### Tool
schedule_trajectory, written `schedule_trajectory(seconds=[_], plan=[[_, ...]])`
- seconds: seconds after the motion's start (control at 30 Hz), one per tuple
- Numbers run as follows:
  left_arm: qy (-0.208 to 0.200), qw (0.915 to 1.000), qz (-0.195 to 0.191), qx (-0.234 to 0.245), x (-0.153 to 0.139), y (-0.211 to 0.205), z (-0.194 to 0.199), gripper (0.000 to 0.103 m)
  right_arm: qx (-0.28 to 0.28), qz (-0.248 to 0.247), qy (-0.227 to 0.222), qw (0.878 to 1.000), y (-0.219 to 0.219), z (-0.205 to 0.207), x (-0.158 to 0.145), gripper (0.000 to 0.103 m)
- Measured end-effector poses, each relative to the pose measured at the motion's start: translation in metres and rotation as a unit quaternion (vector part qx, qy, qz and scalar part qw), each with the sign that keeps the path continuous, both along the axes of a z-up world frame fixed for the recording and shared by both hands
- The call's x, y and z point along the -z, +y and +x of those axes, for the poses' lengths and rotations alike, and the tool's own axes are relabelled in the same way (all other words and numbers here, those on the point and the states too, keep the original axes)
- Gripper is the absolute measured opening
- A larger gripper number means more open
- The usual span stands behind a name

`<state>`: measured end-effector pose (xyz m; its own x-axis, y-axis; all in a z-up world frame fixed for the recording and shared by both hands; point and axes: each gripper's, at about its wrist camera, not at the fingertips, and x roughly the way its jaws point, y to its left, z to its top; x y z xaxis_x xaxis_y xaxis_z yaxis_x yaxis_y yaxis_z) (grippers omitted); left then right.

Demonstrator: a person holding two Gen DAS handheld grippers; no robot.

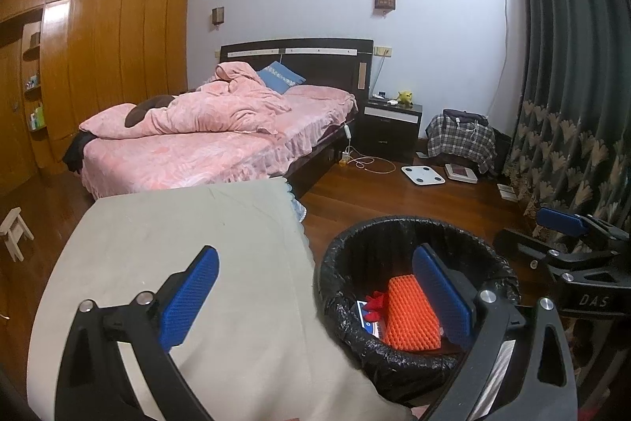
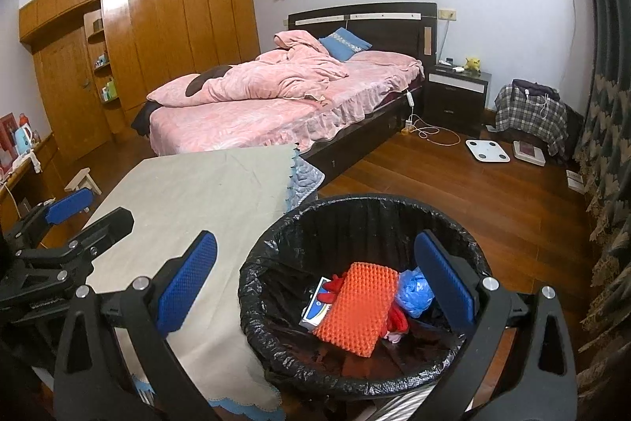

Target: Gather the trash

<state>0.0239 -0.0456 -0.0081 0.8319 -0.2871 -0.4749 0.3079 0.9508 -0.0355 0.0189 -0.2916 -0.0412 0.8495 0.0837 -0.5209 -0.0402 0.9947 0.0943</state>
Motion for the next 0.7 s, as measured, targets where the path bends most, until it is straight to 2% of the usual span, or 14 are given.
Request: schedule_trajectory(seconds=[0.7], plan=[[0.0,1.0,0.0,0.0,-0.001,-0.0005,-0.0013,0.097,0.0,0.001,0.0,1.0,0.0007,-0.0002,0.0009,0.098]])
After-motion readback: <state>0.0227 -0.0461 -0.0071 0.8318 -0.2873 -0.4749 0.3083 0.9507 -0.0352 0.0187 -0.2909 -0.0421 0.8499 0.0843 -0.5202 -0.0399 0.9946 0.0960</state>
